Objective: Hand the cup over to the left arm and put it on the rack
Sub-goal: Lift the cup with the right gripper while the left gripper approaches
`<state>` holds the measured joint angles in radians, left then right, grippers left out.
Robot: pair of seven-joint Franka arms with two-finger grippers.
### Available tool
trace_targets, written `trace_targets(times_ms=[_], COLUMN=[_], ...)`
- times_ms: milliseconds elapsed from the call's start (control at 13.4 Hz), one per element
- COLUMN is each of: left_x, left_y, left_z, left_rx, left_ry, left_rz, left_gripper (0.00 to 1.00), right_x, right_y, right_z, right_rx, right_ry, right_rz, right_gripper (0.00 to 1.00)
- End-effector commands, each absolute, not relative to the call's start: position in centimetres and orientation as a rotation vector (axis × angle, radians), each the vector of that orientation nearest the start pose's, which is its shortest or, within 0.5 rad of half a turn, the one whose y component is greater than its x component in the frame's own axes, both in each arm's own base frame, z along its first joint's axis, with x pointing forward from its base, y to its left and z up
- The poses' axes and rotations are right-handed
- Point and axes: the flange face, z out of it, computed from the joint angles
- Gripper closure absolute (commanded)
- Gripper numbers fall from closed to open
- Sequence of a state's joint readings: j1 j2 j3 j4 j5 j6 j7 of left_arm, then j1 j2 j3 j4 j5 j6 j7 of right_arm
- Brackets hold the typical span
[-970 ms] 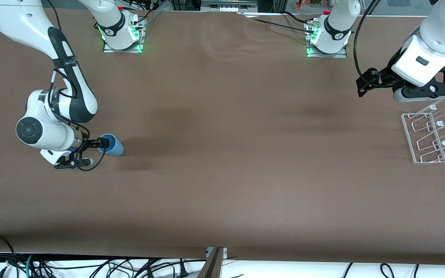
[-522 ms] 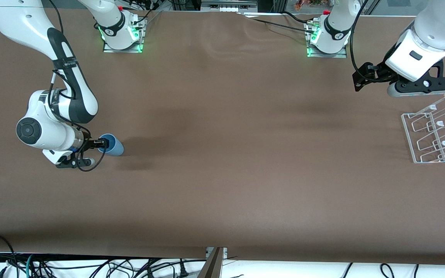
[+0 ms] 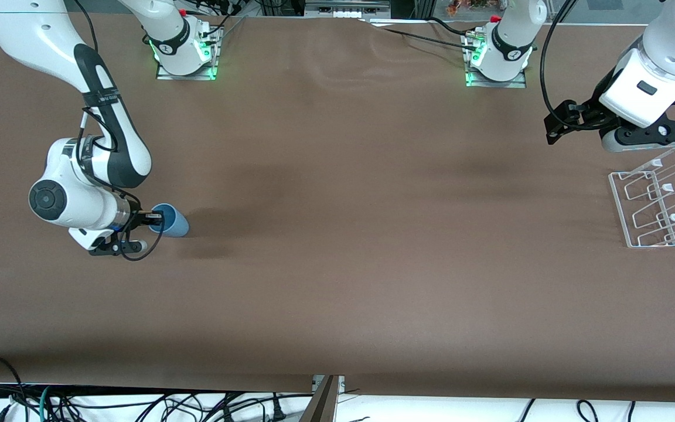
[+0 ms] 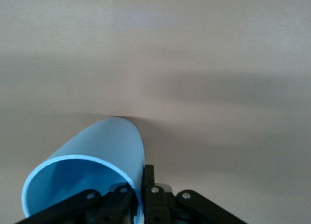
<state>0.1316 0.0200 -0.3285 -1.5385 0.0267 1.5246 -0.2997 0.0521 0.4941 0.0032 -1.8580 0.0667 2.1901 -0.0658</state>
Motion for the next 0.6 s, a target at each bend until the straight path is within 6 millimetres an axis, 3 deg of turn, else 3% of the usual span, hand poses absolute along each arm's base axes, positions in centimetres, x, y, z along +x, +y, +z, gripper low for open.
trace_targets(times_ms=[0, 224, 522], left_x=[54.6, 54.6, 54.2], left_y=[-9.9, -10.1, -10.5], left_z=[62.9, 62.9, 62.7], left_rx=[-3.114, -3.114, -3.107], left_ry=[-0.149, -0.144, -0.140], left_rz=[0.020, 0.022, 0.055], left_gripper=[0.00, 0.00, 0.00], right_x=[63.3, 64.3, 63.7], right_y=[5.2, 10.3, 18.1], right_z=[25.8, 29.8, 32.6], right_rx=[-2.971, -2.785, -2.557], right_ry=[-0.038, -0.010, -0.009], right_rz=[0.192, 0.268, 0.287], right_gripper=[1.00, 1.00, 1.00])
